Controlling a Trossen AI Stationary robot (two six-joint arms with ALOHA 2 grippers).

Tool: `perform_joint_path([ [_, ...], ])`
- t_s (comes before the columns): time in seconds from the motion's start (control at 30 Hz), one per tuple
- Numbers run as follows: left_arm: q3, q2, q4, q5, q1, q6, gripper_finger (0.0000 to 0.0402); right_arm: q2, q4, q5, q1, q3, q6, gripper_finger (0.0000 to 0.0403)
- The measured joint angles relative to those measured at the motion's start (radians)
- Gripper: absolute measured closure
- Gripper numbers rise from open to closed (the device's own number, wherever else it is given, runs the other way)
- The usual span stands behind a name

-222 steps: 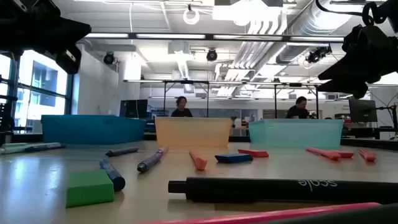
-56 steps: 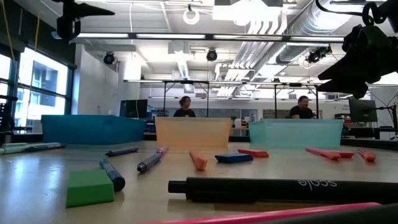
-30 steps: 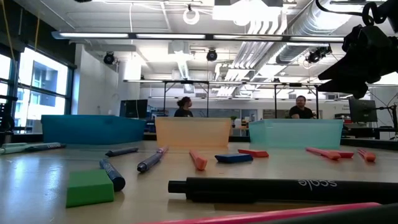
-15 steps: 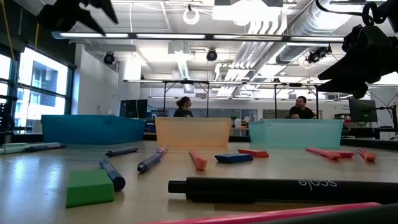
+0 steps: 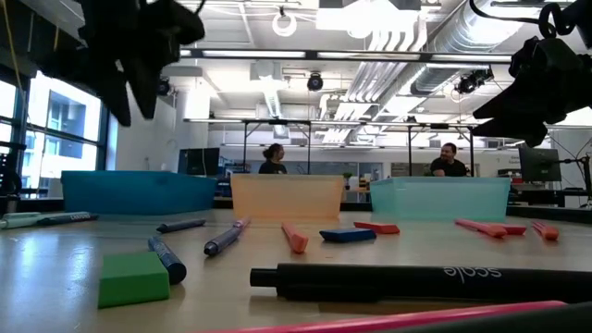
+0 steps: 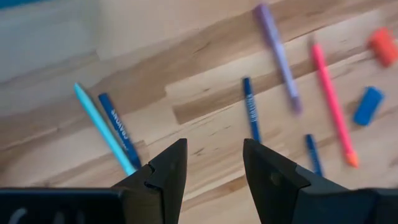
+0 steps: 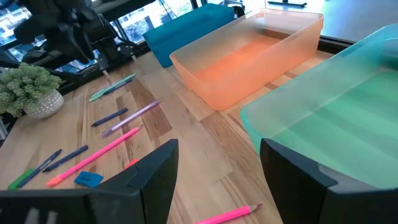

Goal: Sort crayons/erasers/pens/pencils in bins
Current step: Put the top left blue crayon into the blue bin

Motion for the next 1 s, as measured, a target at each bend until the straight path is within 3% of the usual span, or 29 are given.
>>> perform_joint_path([
  [0.23, -0.001, 0.093, -0.042, 0.063, 0.000, -0.020, 0.0257, 0.000, 0.000, 0.000, 0.000, 0.000, 0.000, 0.0183],
  [0.6, -0.013, 0.015, -0.319, 0.060, 0.000, -0.036, 0.0257, 0.000, 0.000, 0.000, 0.000, 0.000, 0.000, 0.0183],
  [0.83, -0.133, -0.128, -0.210, 0.057, 0.007, -0.095, 0.0257, 0.006, 0.000, 0.000, 0.000, 0.000, 0.000, 0.0183],
  [1.0, -0.190, -0.143, -0.081, 0.057, 0.007, -0.125, 0.0257, 0.006, 0.001, 0.000, 0.000, 0.000, 0.000, 0.0183],
])
